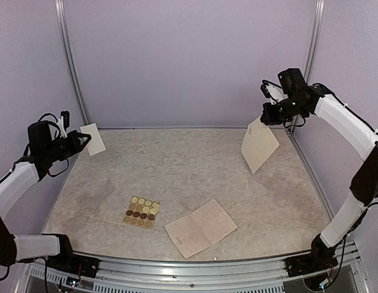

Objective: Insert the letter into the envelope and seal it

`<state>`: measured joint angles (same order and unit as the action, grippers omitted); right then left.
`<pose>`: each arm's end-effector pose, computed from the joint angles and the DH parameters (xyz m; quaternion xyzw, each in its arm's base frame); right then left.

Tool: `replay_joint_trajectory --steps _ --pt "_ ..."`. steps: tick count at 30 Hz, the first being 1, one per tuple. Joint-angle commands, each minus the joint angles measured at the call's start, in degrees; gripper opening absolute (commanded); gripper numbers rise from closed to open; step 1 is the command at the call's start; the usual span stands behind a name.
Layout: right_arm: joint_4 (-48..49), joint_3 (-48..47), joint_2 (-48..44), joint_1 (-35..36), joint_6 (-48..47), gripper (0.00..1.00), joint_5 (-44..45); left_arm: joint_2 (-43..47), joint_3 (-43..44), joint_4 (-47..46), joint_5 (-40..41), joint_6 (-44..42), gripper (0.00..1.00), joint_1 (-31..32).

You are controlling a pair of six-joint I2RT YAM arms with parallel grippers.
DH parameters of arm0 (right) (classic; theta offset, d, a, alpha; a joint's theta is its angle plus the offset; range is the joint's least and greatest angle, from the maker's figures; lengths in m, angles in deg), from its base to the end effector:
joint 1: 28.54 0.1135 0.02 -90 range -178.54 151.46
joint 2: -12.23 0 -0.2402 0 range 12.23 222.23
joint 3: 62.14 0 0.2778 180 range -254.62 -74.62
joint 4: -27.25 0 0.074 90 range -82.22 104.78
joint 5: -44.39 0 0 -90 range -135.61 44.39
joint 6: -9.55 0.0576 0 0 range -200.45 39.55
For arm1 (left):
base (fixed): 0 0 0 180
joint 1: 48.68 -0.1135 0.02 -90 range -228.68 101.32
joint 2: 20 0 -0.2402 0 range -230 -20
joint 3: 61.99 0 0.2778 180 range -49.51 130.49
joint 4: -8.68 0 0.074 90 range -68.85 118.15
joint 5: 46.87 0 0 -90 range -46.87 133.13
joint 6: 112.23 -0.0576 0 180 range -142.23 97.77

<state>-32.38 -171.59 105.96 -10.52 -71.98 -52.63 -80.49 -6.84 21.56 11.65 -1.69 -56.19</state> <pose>0.3759 0.1297 0.3375 -0.1003 0.9133 0.1444 0.3674 0.2966 0.0088 0.2582 -0.0347 0.7951 -0.2824 0.5357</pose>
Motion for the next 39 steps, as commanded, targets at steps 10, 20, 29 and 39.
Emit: replay_joint_trajectory --steps 10,20,29,39 --pt "-10.13 -4.86 9.93 19.99 5.93 0.00 39.33 1.00 0.13 1.38 3.00 -1.63 0.00 4.14" --pt "-11.60 -16.71 26.03 31.30 10.68 0.00 35.26 0.90 0.24 1.66 3.62 -1.81 0.00 4.58" --pt "1.57 -14.27 25.80 34.27 12.93 0.45 12.84 0.94 0.13 1.79 4.15 -2.45 0.00 6.79" --pt "25.07 6.85 6.11 34.23 13.97 0.86 -5.01 5.95 0.08 -1.58 9.09 5.02 0.00 26.01"
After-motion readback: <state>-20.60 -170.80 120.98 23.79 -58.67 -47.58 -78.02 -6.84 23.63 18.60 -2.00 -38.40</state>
